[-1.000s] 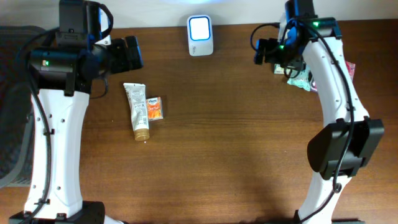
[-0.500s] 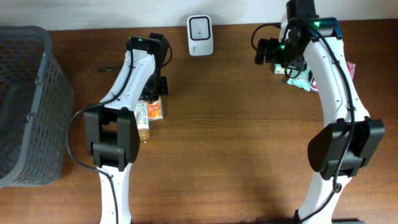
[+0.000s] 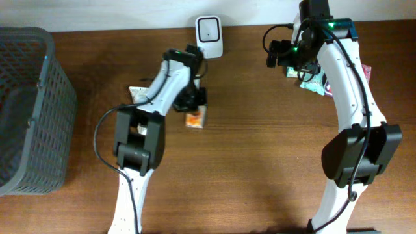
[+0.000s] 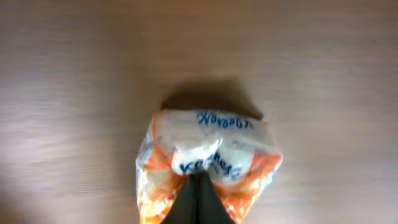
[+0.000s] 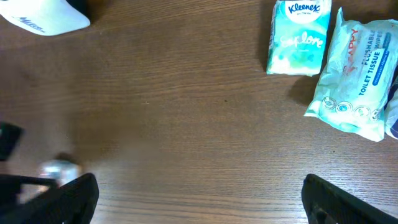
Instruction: Scan the item barcode
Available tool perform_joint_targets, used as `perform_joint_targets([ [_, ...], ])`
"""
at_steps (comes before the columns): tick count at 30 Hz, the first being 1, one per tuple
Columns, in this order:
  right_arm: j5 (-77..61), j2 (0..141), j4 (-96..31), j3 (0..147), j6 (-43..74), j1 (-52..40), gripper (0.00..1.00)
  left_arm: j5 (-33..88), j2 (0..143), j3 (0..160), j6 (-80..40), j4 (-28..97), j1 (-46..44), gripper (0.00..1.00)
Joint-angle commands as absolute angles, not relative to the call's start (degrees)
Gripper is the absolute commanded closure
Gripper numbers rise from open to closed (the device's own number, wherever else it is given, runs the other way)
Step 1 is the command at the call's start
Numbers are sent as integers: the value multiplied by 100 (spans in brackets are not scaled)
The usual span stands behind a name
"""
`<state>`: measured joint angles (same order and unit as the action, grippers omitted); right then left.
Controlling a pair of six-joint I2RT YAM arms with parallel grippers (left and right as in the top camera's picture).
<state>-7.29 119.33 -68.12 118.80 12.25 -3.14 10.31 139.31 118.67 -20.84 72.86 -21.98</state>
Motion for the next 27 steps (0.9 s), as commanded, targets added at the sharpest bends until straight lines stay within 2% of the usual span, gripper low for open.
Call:
perform_joint_targets([
  [1, -635, 11963, -6816, 11850, 1249, -296, 1, 2593, 14180, 12171, -2099, 7041, -2851, 100],
  [2, -635, 11963, -6816, 11850, 1251, -296, 1, 2543, 14178, 12652, -2095, 7290, -2882, 100],
  [3, -635, 11963, -6816, 11850, 1249, -296, 1, 2335, 14178, 13238, -2095, 7625, -2840, 94],
  [4, -635, 11963, -6816, 11850, 1249, -296, 1, 1712, 14178, 14088, -2095, 8200, -2657, 74],
  [5, -635, 11963, -6816, 11850, 1251, -296, 1, 1164, 14178, 14641, -2095, 8624, -2449, 66],
  [6, -635, 11963, -6816, 11850, 1249, -296, 1, 582, 14178, 15069, -2095, 8995, -2198, 49],
  [7, -635, 11963, -6816, 11850, 1251, -296, 1, 123, 14178, 15334, -2095, 9271, -1944, 28],
  [8, -637, 11963, -6816, 11850, 1249, -298, 1, -187, 14178, 15441, -2095, 9476, -1693, 18],
  [9, -635, 11963, -6816, 11850, 1249, -296, 1, -281, 14180, 15439, -2097, 9594, -1444, 0],
  [12, -687, 11963, -6816, 11850, 1253, -296, 1, -281, 14193, 15391, -2097, 9605, -845, 1],
  [16, -2359, 11963, -6829, 11843, 1253, -342, 1, -281, 14193, 15391, -2097, 9609, -657, 1],
  [25, -2331, 11970, -6726, 10464, 1372, -1509, 1, -281, 14193, 15391, -2099, 9609, -663, 1],
  [27, -1632, 11970, -6536, 10145, 2571, -1619, 1, -281, 14193, 15391, -2097, 9609, -663, 1],
])
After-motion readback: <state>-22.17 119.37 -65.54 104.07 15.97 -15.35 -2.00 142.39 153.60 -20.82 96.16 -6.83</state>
